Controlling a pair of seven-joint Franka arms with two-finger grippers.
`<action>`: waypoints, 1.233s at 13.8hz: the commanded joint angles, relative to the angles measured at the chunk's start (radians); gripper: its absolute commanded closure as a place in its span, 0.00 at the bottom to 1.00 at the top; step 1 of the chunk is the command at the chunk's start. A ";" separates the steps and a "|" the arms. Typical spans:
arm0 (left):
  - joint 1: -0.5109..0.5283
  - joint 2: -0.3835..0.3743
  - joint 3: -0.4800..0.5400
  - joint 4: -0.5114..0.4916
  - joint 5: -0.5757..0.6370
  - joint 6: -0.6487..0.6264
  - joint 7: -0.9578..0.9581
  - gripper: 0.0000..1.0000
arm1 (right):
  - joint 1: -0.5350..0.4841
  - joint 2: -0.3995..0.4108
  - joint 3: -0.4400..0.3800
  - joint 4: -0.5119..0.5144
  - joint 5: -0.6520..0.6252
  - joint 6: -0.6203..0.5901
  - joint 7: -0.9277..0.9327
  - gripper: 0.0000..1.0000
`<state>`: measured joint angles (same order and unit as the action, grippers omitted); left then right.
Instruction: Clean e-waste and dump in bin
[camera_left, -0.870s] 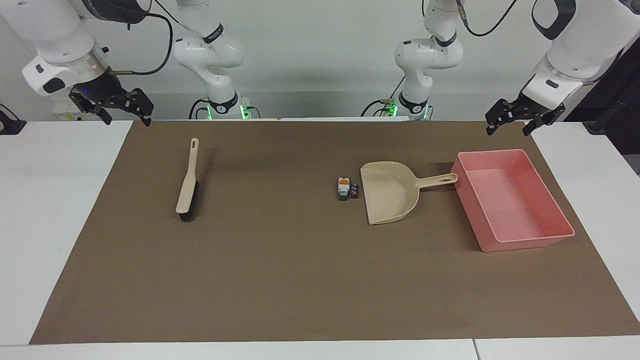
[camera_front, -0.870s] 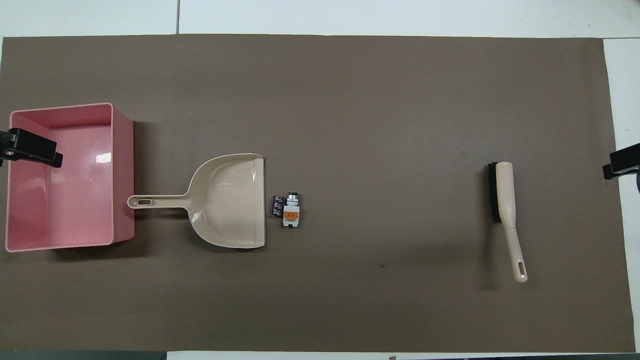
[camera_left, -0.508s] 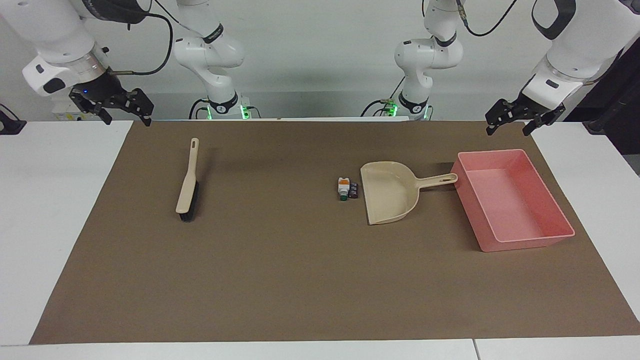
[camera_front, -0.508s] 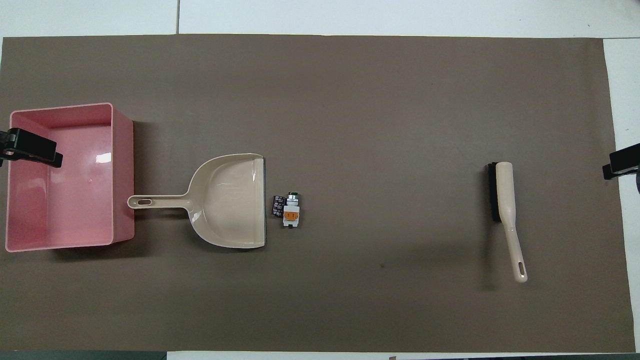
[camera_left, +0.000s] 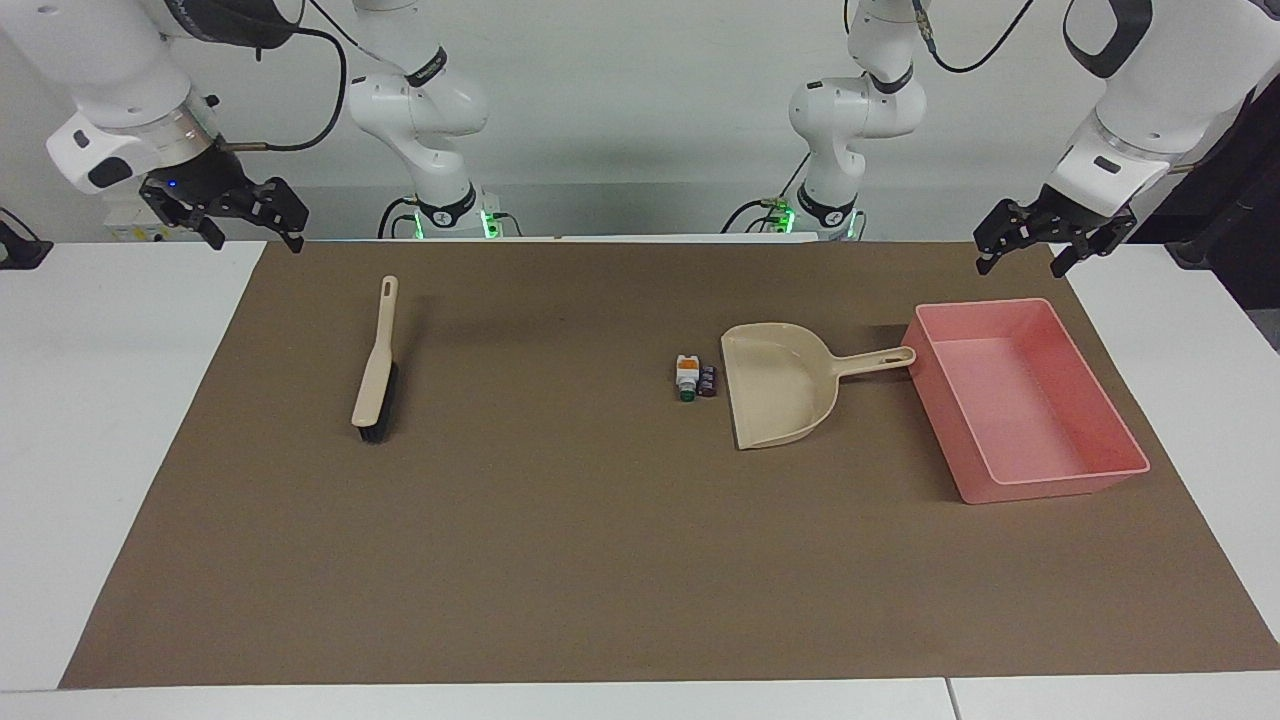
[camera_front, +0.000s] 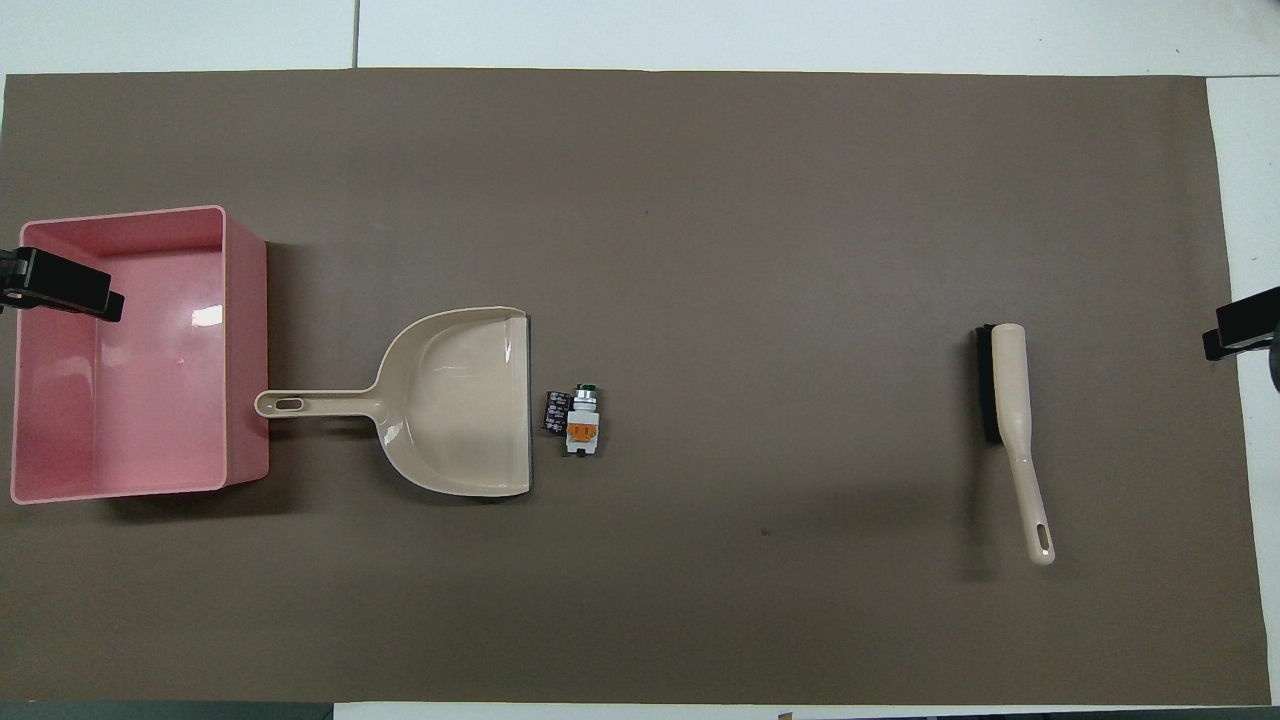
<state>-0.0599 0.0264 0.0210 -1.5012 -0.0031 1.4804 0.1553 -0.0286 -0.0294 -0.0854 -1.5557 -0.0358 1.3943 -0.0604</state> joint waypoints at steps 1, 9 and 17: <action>-0.004 -0.022 -0.001 -0.045 -0.015 0.044 0.186 0.01 | -0.001 -0.061 0.009 -0.114 0.002 0.072 0.014 0.01; -0.103 -0.109 -0.009 -0.307 -0.012 0.270 0.878 0.01 | -0.002 -0.256 0.010 -0.621 0.036 0.347 -0.041 0.01; -0.164 -0.118 -0.009 -0.640 0.002 0.527 1.161 0.03 | -0.016 -0.199 0.009 -0.879 0.036 0.604 -0.099 0.04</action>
<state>-0.2039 -0.0499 0.0023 -2.0210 -0.0050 1.9255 1.2825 -0.0243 -0.2343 -0.0806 -2.3861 -0.0185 1.9368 -0.1220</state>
